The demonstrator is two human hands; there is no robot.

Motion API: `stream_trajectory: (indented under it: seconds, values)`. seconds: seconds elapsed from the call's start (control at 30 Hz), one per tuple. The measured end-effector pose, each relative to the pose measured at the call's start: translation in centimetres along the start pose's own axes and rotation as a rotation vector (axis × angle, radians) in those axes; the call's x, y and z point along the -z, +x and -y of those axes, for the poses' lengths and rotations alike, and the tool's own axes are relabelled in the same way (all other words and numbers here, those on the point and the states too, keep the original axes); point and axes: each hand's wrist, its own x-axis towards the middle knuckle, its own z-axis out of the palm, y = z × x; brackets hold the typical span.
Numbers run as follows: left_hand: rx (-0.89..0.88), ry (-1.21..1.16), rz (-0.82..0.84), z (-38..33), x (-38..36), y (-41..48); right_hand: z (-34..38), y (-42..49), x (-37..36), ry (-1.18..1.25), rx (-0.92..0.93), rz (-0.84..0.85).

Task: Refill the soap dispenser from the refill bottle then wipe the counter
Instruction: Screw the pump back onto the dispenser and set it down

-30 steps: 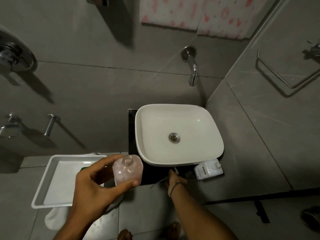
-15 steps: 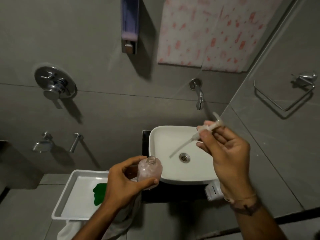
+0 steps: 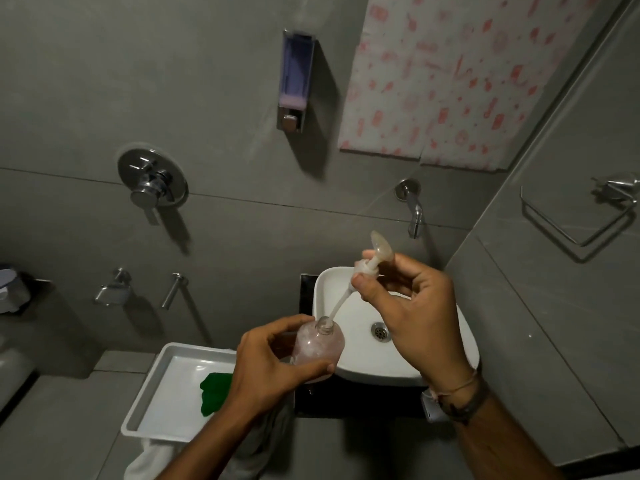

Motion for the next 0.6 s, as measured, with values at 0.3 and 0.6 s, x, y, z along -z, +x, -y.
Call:
stream_trajectory:
  seconds: [0.3, 0.6]
  values:
    - [0.001, -0.014, -0.01, -1.1, 0.4, 0.2, -2.6, -1.1, -1.9, -0.171, -0.073, 0.194]
    - [0.001, 0.005, -0.012, -1.9, 0.4, 0.3, -3.5, -2.2, -2.9, -0.356, -0.071, 0.117]
